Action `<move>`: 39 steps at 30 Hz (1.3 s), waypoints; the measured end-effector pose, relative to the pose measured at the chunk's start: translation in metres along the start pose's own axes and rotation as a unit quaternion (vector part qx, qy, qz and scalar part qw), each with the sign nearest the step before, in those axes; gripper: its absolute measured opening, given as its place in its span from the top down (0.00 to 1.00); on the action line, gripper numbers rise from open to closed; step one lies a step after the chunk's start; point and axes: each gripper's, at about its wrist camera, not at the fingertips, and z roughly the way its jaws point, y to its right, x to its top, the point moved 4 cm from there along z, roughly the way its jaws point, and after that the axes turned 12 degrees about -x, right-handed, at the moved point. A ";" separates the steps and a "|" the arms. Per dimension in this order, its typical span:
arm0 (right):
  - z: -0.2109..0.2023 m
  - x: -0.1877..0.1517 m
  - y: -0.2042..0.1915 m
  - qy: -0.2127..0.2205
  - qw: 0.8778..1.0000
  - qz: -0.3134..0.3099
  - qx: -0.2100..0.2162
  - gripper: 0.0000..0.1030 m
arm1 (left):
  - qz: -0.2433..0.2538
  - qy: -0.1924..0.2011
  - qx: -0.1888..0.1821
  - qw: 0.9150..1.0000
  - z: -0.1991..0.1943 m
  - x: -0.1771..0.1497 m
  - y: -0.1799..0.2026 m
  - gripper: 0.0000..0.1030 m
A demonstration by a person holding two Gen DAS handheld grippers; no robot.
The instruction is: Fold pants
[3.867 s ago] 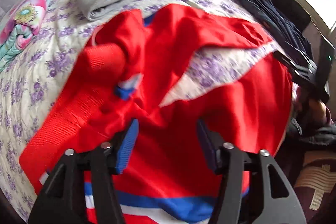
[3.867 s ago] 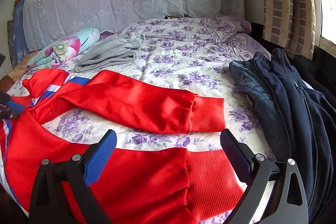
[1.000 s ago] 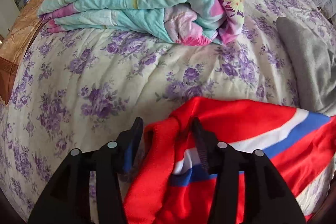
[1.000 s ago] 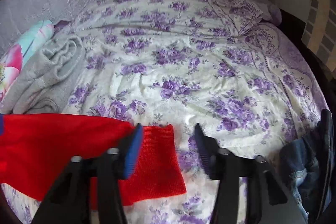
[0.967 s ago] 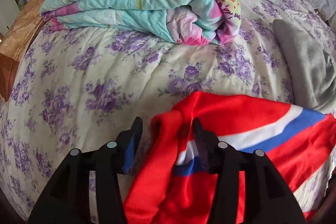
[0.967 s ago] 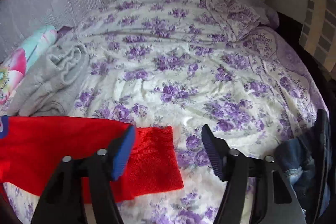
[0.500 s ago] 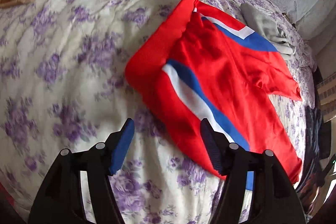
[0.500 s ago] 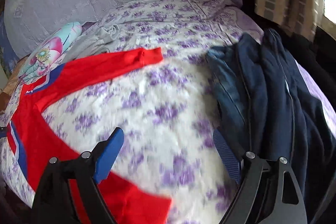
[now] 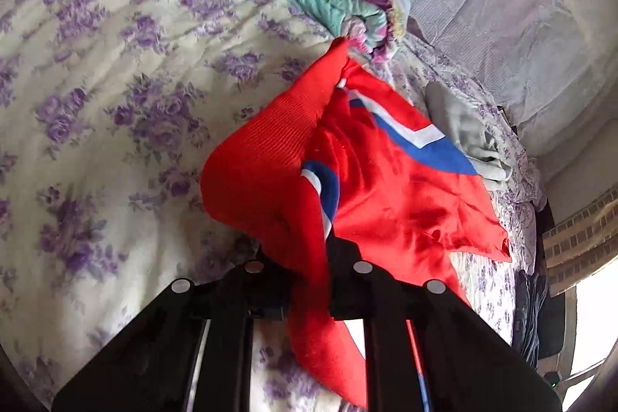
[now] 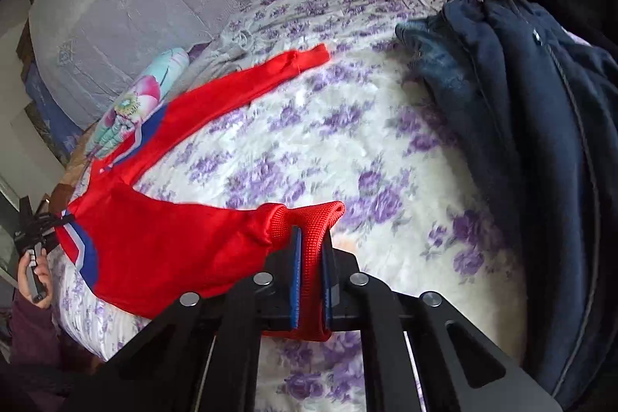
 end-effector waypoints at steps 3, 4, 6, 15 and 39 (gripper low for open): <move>-0.031 0.027 0.005 0.038 0.999 -0.017 -0.008 0.92 | 0.022 0.024 -0.010 0.999 -0.043 -0.018 0.028 0.90; -0.038 0.033 0.007 0.042 0.998 -0.030 -0.025 0.92 | 0.032 0.025 -0.006 0.999 -0.053 -0.027 0.036 0.90; -0.037 0.034 0.016 0.020 0.998 -0.045 -0.046 0.92 | 0.040 0.017 0.003 0.999 -0.066 -0.045 0.040 0.89; -0.010 0.011 0.030 -0.006 0.993 -0.062 -0.100 0.60 | -0.030 -0.023 0.036 0.999 -0.068 -0.095 -0.026 0.61; 0.014 0.098 -0.245 0.005 0.934 -0.337 0.122 0.06 | 0.158 -0.014 0.130 0.979 -0.033 0.004 0.051 0.05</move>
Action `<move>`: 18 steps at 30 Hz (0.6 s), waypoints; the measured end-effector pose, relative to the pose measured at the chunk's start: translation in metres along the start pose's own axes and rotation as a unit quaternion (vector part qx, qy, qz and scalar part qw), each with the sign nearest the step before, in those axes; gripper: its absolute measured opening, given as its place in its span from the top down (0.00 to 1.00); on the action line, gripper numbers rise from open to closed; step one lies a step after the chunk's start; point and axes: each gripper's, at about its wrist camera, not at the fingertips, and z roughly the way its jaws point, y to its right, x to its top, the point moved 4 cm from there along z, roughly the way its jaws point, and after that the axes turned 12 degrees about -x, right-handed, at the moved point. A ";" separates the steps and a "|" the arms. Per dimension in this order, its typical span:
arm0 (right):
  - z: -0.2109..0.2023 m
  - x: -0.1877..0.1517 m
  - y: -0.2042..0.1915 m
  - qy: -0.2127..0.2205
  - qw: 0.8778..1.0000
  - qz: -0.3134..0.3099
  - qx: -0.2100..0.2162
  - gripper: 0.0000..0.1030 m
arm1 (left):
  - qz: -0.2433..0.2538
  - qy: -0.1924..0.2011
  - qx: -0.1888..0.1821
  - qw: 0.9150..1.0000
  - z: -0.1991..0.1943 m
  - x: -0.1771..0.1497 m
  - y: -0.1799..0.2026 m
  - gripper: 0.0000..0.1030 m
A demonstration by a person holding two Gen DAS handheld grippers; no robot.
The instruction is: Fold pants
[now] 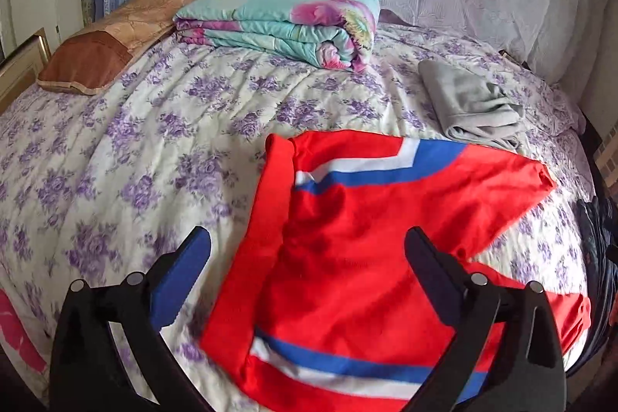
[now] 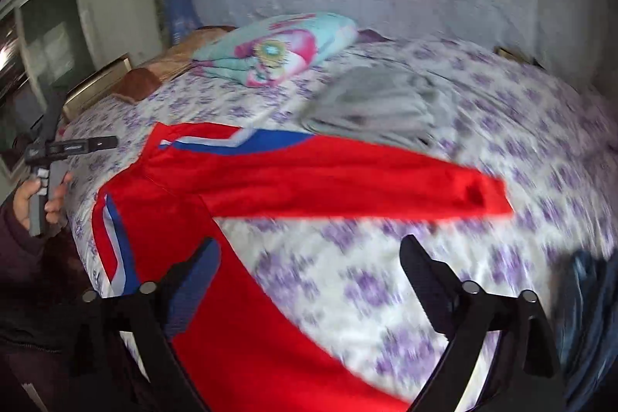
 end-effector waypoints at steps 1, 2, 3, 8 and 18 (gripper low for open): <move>0.019 0.023 -0.014 -0.007 1.000 -0.021 0.015 0.06 | -0.013 -0.011 0.006 1.000 0.016 0.010 -0.008 0.05; 0.042 0.044 -0.029 -0.019 0.998 -0.043 0.030 0.06 | -0.024 -0.026 0.012 0.999 0.031 0.018 -0.014 0.05; 0.064 0.064 -0.042 -0.030 0.997 -0.064 0.038 0.06 | -0.028 -0.043 0.014 0.999 0.048 0.025 -0.019 0.05; 0.177 0.115 -0.099 -0.084 0.978 -0.184 0.048 0.06 | -0.046 -0.097 0.017 0.994 0.113 0.044 -0.032 0.05; 0.240 0.096 -0.092 -0.153 0.966 -0.202 0.060 0.96 | -0.037 -0.087 -0.025 0.995 0.120 0.049 -0.035 0.85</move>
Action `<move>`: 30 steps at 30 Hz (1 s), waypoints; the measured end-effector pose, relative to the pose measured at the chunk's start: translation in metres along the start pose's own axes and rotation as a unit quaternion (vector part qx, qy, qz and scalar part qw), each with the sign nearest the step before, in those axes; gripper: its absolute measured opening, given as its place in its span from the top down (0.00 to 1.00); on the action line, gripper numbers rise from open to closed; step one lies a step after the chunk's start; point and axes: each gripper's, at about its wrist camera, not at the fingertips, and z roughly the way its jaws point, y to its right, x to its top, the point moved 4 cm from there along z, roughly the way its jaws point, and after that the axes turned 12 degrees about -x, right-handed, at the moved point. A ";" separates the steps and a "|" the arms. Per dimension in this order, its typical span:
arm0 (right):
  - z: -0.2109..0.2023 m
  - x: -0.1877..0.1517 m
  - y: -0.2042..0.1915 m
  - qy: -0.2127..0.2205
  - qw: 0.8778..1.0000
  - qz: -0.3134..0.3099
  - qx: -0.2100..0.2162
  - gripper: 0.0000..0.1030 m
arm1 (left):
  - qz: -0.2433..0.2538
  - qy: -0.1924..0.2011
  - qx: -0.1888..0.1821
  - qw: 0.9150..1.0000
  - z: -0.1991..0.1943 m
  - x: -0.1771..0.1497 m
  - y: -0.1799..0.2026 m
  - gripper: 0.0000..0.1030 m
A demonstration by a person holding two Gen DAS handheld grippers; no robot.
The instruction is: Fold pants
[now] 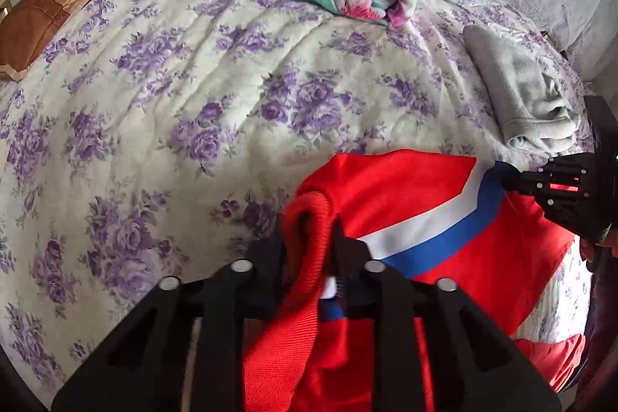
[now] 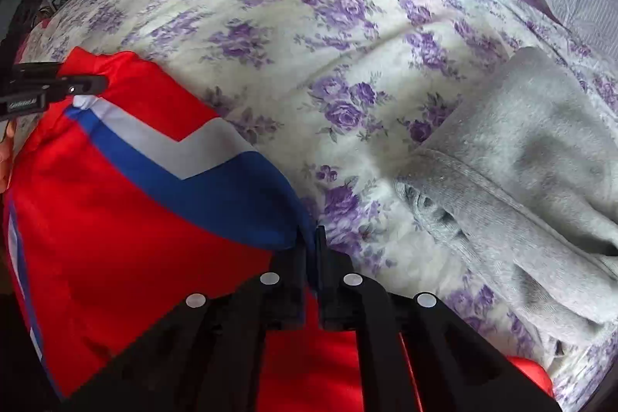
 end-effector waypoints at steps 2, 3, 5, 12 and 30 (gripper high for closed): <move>-0.037 -0.013 -0.009 0.035 0.999 -0.015 -0.002 0.96 | -0.001 0.020 -0.015 1.000 -0.018 -0.001 0.001 0.86; -0.058 -0.022 -0.013 0.052 0.999 -0.016 -0.003 0.96 | -0.001 0.028 -0.023 0.999 -0.028 -0.004 0.003 0.86; -0.100 -0.044 -0.030 0.082 0.996 -0.023 -0.003 0.96 | 0.004 0.039 -0.038 0.998 -0.047 -0.011 0.011 0.86; -0.187 -0.148 -0.123 0.142 0.989 -0.022 0.039 0.96 | 0.036 0.037 -0.080 0.996 -0.114 -0.083 0.035 0.16; -0.141 -0.227 -0.194 0.215 0.970 0.063 0.096 0.95 | -0.176 0.041 -0.227 0.957 -0.096 -0.162 0.006 0.16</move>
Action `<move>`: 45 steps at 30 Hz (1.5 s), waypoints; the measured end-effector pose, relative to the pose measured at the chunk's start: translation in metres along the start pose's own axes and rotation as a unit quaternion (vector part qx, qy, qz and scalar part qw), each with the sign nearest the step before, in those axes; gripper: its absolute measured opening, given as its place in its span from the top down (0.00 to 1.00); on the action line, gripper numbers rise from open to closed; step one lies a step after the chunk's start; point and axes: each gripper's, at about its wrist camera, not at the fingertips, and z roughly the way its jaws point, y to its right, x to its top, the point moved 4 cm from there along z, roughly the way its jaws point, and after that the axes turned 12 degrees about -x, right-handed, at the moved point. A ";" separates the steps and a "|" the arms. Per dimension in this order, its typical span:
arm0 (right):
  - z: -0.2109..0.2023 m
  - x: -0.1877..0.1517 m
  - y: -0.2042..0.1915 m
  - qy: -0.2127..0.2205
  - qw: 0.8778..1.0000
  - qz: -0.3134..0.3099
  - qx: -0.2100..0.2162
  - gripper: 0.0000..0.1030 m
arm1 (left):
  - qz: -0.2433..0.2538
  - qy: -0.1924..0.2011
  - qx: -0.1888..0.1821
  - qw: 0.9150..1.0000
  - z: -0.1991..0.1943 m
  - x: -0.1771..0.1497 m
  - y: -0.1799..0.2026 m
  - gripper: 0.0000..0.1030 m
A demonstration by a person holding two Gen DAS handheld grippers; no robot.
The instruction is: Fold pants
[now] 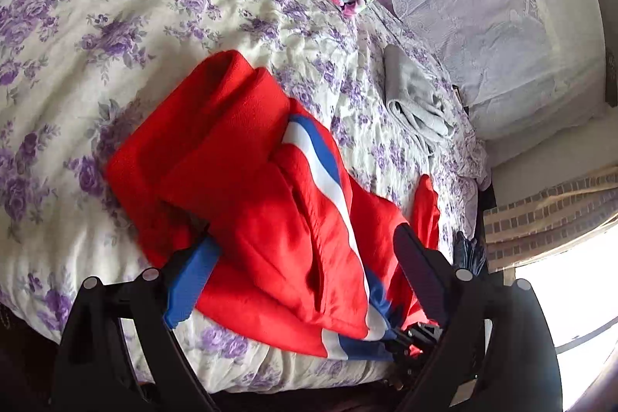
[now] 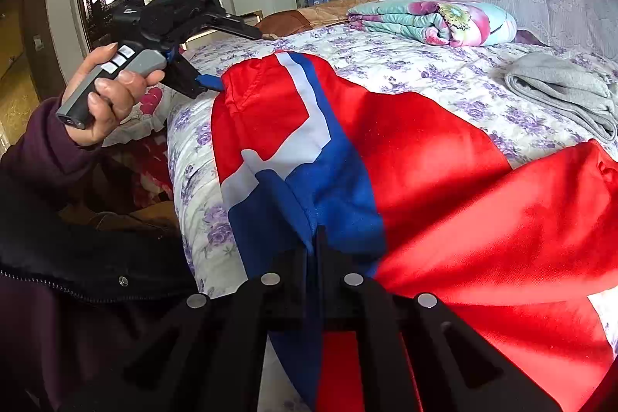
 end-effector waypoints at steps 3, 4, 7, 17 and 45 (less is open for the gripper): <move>-0.003 0.003 0.000 0.005 1.000 0.001 0.015 0.95 | 0.015 0.010 0.013 1.000 0.005 0.014 0.003 0.75; -0.006 0.006 0.001 0.011 1.000 0.005 0.020 0.95 | 0.021 0.008 0.012 1.000 0.005 0.018 0.004 0.81; -0.023 0.020 -0.005 0.028 0.998 0.014 0.051 0.95 | 0.053 0.020 0.026 0.998 -0.005 0.023 0.015 0.83; 0.010 0.000 -0.035 -0.026 0.999 -0.039 0.021 0.95 | 0.134 -0.016 0.153 0.979 -0.011 0.010 -0.029 0.73; 0.045 0.065 0.164 -0.154 0.893 0.230 -0.355 0.05 | 0.290 -0.062 0.134 0.946 0.044 -0.090 0.062 0.24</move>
